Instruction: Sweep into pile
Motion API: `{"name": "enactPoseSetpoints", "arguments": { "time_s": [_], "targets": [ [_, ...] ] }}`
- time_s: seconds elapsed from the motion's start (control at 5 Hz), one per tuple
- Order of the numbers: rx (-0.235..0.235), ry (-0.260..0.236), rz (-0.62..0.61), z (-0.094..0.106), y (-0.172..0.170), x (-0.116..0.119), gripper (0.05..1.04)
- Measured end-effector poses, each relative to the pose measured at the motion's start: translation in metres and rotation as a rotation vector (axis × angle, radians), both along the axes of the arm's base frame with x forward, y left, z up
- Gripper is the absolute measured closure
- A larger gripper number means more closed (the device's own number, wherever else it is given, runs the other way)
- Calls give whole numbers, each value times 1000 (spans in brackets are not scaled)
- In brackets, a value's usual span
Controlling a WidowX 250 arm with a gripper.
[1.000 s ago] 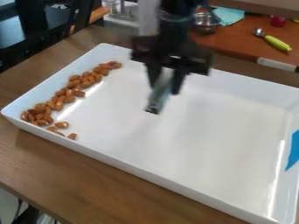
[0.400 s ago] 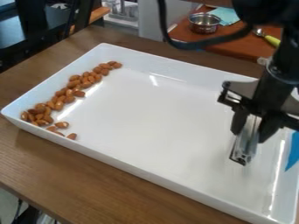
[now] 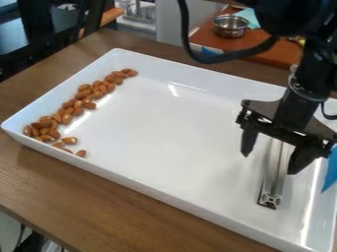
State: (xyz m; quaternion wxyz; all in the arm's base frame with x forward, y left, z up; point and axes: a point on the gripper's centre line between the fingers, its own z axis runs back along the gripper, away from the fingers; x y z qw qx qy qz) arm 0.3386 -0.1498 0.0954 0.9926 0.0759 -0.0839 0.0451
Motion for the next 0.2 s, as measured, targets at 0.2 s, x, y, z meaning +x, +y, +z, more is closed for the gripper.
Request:
{"name": "enactPoseSetpoints", "arguments": {
  "time_s": [0.2],
  "targets": [
    [-92,-33,-43,60,18,-10,77]
  ]
}}
